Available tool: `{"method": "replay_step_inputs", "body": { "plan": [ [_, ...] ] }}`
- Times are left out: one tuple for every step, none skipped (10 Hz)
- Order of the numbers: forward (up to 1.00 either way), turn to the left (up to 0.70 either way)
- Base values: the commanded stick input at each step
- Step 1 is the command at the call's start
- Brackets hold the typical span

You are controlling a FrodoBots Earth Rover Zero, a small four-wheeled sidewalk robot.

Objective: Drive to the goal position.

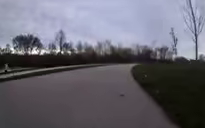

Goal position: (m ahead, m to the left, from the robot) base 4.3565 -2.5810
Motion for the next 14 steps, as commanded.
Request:
{"method": "replay_step_inputs", "body": {
  "plan": [
    [1.00, 0.00],
    [1.00, 0.00],
    [1.00, 0.00],
    [1.00, 0.00],
    [1.00, 0.00],
    [1.00, 0.00],
    [1.00, 0.00],
    [1.00, 0.00],
    [1.00, 0.00],
    [1.00, 0.00],
    [1.00, 0.00],
    [1.00, 0.00],
    [1.00, 0.00],
    [1.00, 0.00]
  ]
}}
